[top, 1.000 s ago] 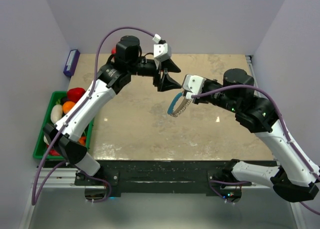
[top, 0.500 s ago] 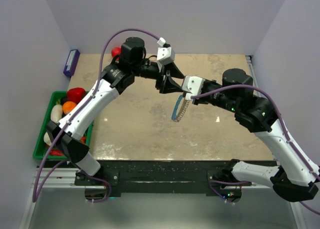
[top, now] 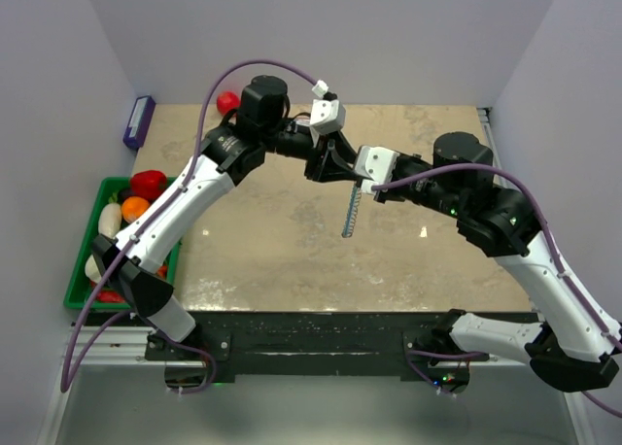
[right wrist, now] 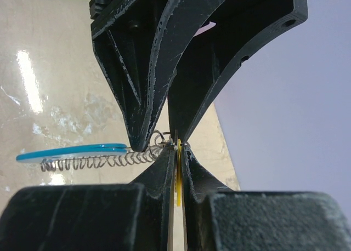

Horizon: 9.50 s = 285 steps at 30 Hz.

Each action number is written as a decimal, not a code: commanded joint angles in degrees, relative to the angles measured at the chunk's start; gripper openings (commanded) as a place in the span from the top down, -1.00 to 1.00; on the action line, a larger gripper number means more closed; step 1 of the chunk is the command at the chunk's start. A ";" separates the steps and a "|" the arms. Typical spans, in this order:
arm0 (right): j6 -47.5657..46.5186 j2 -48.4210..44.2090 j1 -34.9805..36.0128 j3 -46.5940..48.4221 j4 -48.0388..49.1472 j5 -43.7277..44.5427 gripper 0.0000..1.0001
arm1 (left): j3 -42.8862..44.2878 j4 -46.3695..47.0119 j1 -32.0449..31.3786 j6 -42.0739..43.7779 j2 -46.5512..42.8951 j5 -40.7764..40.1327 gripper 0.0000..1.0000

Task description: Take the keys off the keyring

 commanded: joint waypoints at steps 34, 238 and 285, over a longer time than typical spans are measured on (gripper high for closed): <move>0.46 -5.61 -1.98 -8.43 4.20 -0.13 1.00 | 1.89 0.75 -0.04 0.36 -2.14 -2.63 1.00; 28.32 -2.97 -24.49 -10.01 1.47 -52.53 1.00 | -1.01 5.23 -2.32 -10.18 -4.86 -34.54 1.00; 34.83 2.83 -16.40 -7.73 6.75 -37.59 1.00 | 0.49 4.88 -2.32 -13.18 -4.24 -35.59 1.00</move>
